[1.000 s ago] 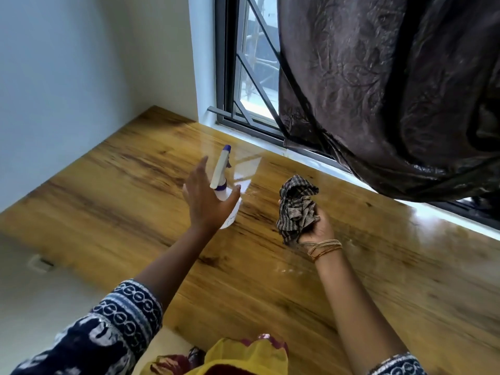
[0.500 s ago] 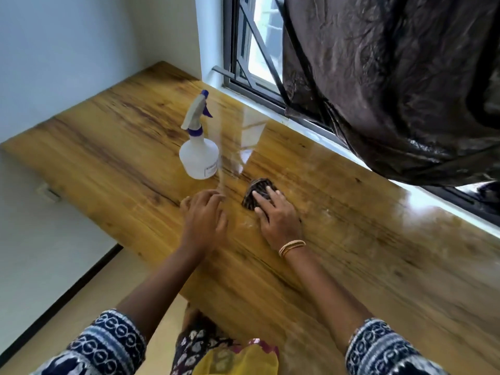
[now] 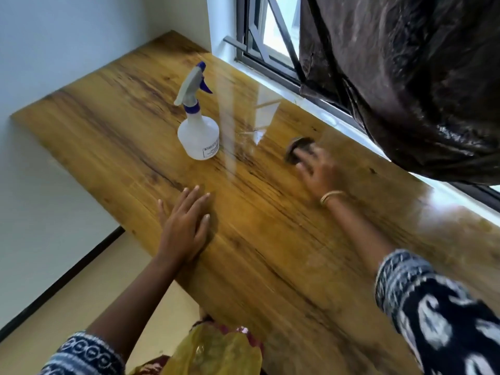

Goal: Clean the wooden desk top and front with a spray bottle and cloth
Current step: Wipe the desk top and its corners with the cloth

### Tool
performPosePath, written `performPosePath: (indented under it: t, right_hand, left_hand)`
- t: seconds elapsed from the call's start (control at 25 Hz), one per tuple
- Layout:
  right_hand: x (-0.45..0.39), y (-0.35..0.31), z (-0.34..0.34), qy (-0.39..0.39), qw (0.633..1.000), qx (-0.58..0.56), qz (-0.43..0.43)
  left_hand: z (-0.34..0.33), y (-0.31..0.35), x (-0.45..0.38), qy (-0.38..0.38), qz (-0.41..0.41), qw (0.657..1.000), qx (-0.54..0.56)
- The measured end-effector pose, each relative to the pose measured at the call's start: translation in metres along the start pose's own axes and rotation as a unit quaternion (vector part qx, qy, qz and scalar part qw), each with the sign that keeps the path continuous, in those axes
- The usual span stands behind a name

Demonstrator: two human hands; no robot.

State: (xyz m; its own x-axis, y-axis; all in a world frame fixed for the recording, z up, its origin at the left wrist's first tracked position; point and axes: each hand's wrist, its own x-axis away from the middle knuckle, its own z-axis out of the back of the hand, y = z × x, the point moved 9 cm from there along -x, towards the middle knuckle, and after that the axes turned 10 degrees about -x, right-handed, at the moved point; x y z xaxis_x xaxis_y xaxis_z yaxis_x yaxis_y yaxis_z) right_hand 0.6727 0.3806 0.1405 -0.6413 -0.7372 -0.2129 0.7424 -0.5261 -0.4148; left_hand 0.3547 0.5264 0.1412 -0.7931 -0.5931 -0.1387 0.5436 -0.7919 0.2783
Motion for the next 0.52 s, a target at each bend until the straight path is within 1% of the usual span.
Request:
performPosePath:
  t: [0.08,0.12,0.16,0.2,0.28,0.32,0.36,0.44,0.48,0.52]
  right_hand:
    - [-0.029,0.063,0.016,0.029,0.986,-0.025,-0.16]
    - [-0.031,0.07,0.017,0.037,0.978,-0.031,-0.204]
    - [-0.028,0.06,0.016,0.042,0.976,-0.03,-0.212]
    - [-0.02,0.034,0.014,0.044,0.982,-0.02,-0.182]
    - [0.014,-0.047,0.0,0.016,0.999,-0.018,-0.03]
    - [0.046,-0.09,-0.012,-0.015,0.998,-0.034,0.048]
    - [0.087,-0.13,-0.026,-0.058,0.989,-0.053,0.122]
    - [0.171,-0.192,-0.048,-0.163,0.947,-0.086,0.262]
    - [0.186,-0.2,-0.051,-0.2,0.925,-0.093,0.31]
    - [0.179,-0.193,-0.049,-0.222,0.907,-0.093,0.345]
  left_hand:
    - [-0.001,0.01,0.018,-0.002,0.009,1.0,0.008]
    - [-0.002,0.013,0.028,-0.001,0.01,1.0,0.007]
    - [-0.003,0.012,0.037,0.001,0.011,1.0,0.003]
    - [-0.005,0.008,0.045,0.006,0.02,1.0,0.001]
    - [-0.007,-0.005,0.057,0.024,0.058,0.998,0.002]
    - [-0.008,-0.008,0.062,0.03,0.077,0.997,0.001]
    - [-0.007,-0.01,0.066,0.037,0.094,0.995,-0.002]
    - [-0.005,-0.013,0.07,0.052,0.128,0.99,-0.01]
    - [-0.005,-0.014,0.07,0.054,0.139,0.989,-0.013]
    - [-0.006,-0.015,0.07,0.054,0.145,0.988,-0.011]
